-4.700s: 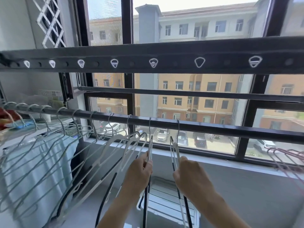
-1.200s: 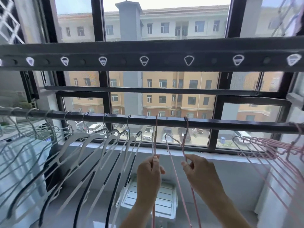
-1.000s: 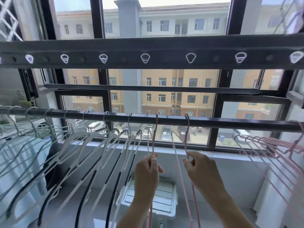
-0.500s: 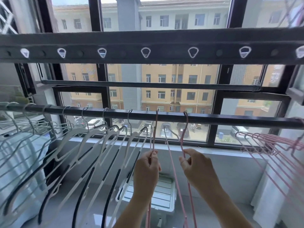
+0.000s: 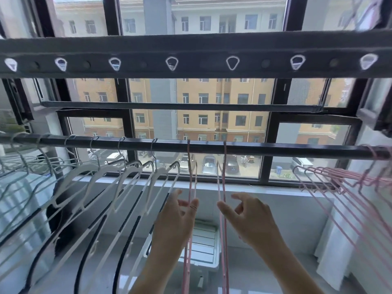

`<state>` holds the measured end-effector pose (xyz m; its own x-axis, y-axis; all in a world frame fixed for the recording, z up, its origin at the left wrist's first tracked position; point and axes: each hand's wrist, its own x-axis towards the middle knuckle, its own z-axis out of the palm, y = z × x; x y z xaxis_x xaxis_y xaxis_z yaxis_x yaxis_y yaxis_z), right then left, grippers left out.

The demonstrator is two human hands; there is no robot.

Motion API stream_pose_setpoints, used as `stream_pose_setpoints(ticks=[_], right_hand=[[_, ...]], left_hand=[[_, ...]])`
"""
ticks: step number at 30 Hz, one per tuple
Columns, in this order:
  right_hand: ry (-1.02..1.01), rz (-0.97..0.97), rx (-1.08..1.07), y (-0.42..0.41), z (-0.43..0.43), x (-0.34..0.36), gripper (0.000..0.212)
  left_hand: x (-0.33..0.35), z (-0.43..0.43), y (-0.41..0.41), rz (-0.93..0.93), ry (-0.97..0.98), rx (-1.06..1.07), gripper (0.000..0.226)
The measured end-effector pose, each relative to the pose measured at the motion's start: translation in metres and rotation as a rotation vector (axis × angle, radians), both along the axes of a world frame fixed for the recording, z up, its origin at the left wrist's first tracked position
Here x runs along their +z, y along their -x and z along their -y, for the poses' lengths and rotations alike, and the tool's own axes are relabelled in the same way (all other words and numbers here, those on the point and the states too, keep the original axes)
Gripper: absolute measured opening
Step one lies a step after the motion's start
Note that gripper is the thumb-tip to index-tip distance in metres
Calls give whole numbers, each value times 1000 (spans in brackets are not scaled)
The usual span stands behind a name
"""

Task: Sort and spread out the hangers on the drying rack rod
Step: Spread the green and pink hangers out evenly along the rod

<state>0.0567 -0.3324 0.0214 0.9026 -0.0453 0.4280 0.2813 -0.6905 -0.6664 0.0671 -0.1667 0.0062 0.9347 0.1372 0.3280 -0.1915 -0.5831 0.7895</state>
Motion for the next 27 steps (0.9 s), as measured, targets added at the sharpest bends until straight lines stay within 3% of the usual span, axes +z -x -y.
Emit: stream_pose_setpoints(ticks=[2,5,9,15,20,27], right_hand=[[-9,11,2,10,12,4,72],[-16,44,-18,23,34,10,80],[20,93,-144,37,75,14,58],[142,149,-358,62,156,13,38],[281,237,-656,69,225,11,28],[365,-2,-727,58,242,-3,22]], left_hand=[[11,5,15,22,-172,40,70],[36,26,52,243,-299,59,69],[51,81,95,350,-234,-168,69],[36,166,86,223,-225,-371,52],[22,239,51,71,-48,-499,39],[-5,317,24,-140,74,-538,42]])
